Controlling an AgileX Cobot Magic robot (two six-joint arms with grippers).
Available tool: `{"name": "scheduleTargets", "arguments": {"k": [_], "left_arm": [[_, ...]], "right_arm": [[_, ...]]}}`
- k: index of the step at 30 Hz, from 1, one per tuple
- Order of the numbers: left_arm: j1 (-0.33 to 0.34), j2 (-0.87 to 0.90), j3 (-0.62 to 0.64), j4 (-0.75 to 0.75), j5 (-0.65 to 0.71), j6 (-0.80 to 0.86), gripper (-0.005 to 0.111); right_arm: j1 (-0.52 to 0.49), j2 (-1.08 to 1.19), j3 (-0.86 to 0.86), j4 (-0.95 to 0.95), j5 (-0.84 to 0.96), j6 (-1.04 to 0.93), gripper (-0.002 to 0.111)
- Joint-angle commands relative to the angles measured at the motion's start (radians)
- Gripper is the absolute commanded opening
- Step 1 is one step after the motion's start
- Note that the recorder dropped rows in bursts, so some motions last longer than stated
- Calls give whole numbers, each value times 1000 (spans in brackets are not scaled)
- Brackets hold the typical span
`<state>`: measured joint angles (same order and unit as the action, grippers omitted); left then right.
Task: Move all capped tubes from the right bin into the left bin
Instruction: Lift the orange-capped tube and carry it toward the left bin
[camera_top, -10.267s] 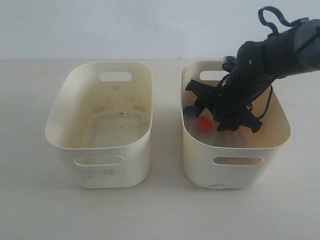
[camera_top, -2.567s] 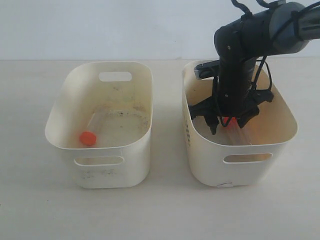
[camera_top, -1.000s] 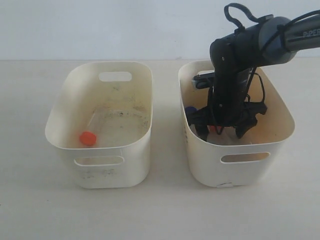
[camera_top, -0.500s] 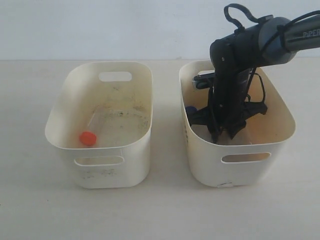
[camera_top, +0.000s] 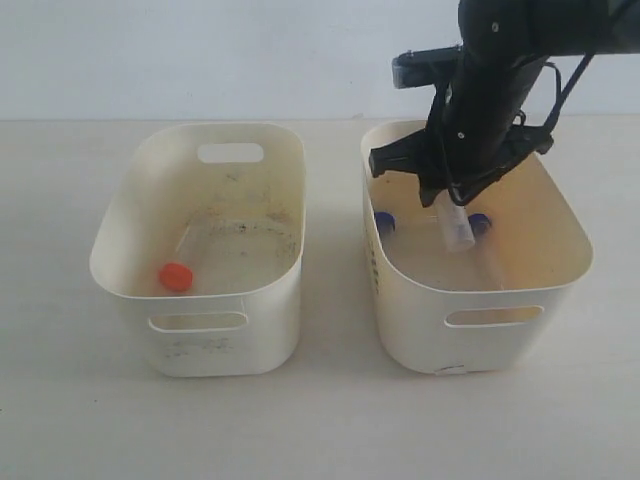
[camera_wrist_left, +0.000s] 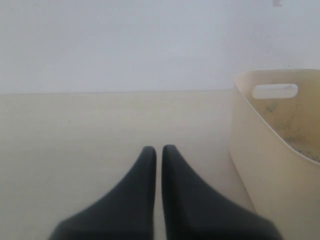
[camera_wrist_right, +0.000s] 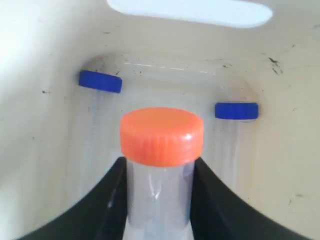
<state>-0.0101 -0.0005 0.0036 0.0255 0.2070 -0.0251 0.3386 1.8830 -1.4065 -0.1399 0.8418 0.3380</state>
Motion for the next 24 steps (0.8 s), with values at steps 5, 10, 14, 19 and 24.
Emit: {"name": "scheduleTargets", "arguments": {"k": [5,10,14,19,24], "left_arm": [[0,0,-4,-6,-4,-10,4],[0,0,-4,-6,-4,-10,4],[0,0,-4,-6,-4,-10,4],[0,0,-4,-6,-4,-10,4],[0,0,-4,-6,-4,-10,4]], "right_arm": [[-5,-95,-2,3,-3,-11,0],[14,-158,-2,8,-22,-11,0],[22,-201,-2,59,-66,-8,0],[22,-247,-2,199,-158,-65,0],[22,-261,-2,391,-232,-159,0]]}}
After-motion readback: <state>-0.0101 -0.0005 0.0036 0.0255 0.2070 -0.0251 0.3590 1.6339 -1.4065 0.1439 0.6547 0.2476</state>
